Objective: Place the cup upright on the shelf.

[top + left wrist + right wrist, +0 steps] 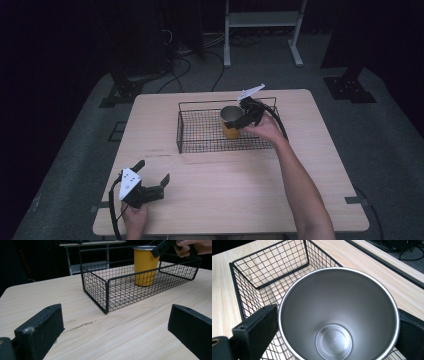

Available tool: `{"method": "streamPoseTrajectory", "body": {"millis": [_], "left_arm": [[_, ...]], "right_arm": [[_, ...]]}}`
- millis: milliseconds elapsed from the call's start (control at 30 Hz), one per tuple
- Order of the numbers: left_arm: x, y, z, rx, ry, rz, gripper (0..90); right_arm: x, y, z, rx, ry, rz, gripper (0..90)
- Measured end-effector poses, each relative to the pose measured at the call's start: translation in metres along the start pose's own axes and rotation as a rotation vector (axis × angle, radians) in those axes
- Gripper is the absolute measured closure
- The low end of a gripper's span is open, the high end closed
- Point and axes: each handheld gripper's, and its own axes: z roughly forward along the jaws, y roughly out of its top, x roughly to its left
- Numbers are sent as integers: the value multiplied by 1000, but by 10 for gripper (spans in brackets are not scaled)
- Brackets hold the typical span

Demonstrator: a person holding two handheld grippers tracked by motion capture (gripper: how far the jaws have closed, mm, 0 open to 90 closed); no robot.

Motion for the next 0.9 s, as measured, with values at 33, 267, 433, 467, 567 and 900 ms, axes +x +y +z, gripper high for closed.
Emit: {"method": "streamPoseTrajectory", "body": {"millis": [33, 267, 433, 467, 567, 900], "left_arm": [[0, 0, 0, 0, 1, 0, 0], [0, 0, 0, 0, 3, 0, 0], [0, 0, 1, 1, 6, 1, 0], [0, 0, 1, 2, 5, 2, 0], [0, 0, 1, 1, 6, 0, 0], [0, 0, 1, 5, 12, -3, 0]], "right_arm": [[0, 0, -1, -2, 0, 1, 18], [1, 2, -8, -32, 13, 10, 0], [2, 2, -13, -51, 17, 9, 0], [1, 2, -15, -57, 15, 11, 0], [0, 3, -19, -69, 10, 14, 0], [-1, 2, -32, -95, 18, 19, 0]]}}
